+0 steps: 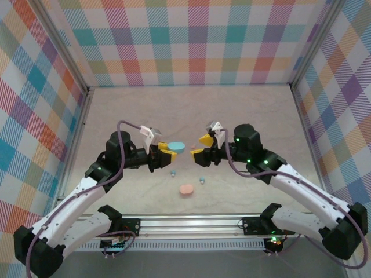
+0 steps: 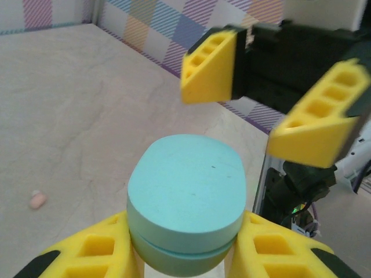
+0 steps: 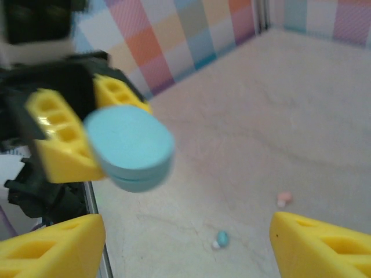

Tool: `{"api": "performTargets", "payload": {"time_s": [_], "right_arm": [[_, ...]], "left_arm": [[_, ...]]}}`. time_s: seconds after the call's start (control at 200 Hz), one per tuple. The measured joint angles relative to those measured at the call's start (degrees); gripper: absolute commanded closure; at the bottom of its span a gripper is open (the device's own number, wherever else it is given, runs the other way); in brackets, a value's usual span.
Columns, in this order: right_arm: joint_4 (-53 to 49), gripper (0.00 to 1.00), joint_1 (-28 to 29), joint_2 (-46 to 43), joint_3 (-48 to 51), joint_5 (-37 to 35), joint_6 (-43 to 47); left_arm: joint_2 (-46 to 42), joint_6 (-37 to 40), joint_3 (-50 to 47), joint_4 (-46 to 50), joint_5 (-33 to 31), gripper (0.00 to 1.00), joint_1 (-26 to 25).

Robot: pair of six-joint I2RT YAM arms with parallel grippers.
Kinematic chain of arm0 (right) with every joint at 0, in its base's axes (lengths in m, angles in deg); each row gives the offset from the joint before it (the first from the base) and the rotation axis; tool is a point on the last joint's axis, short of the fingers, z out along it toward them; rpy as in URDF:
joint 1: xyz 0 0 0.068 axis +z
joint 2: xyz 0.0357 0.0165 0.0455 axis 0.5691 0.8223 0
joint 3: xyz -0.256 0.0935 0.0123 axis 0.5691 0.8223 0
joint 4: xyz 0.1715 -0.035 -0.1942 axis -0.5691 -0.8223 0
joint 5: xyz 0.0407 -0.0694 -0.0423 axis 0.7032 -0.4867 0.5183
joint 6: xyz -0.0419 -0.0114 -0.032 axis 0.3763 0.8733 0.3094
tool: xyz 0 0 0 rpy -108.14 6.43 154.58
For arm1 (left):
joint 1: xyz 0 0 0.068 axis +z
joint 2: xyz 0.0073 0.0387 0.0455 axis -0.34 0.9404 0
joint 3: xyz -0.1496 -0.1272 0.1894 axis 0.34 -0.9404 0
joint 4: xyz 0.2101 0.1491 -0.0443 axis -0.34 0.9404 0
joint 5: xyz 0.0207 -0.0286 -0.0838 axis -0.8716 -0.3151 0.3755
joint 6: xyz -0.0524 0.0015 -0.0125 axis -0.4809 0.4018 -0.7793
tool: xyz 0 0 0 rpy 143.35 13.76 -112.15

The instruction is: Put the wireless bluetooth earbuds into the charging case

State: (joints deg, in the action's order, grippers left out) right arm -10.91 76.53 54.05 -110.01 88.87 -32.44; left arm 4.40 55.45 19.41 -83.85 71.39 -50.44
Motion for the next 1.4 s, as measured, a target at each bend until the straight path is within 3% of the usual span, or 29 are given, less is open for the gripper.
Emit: {"api": "performTargets", "payload": {"time_s": [0.38, 0.745, 0.985, 1.18, 1.4], "right_arm": [[-6.6, 0.22, 3.2, 7.2, -9.0, -2.4, 11.4], [-12.3, 0.25, 3.0, 14.7, -17.5, -7.3, 11.8], [-12.7, 0.25, -1.9, 16.0, -20.6, -7.3, 9.6], [-14.5, 0.25, -3.3, 19.4, -23.3, -4.6, 8.4], [-15.8, 0.26, -5.7, 21.0, -23.6, 4.0, 3.8]], "left_arm": [[3.1, -0.1, 2.1, -1.9, 3.7, 1.00, 0.0], [5.5, -1.3, 2.1, -3.7, 0.9, 1.00, 0.8], [5.4, -1.5, 1.6, -5.2, 2.9, 1.00, 0.3], [5.4, -1.7, 0.3, -7.6, 3.4, 1.00, 0.3], [5.6, -0.1, -0.1, -8.2, 4.2, 1.00, 0.3]]}}
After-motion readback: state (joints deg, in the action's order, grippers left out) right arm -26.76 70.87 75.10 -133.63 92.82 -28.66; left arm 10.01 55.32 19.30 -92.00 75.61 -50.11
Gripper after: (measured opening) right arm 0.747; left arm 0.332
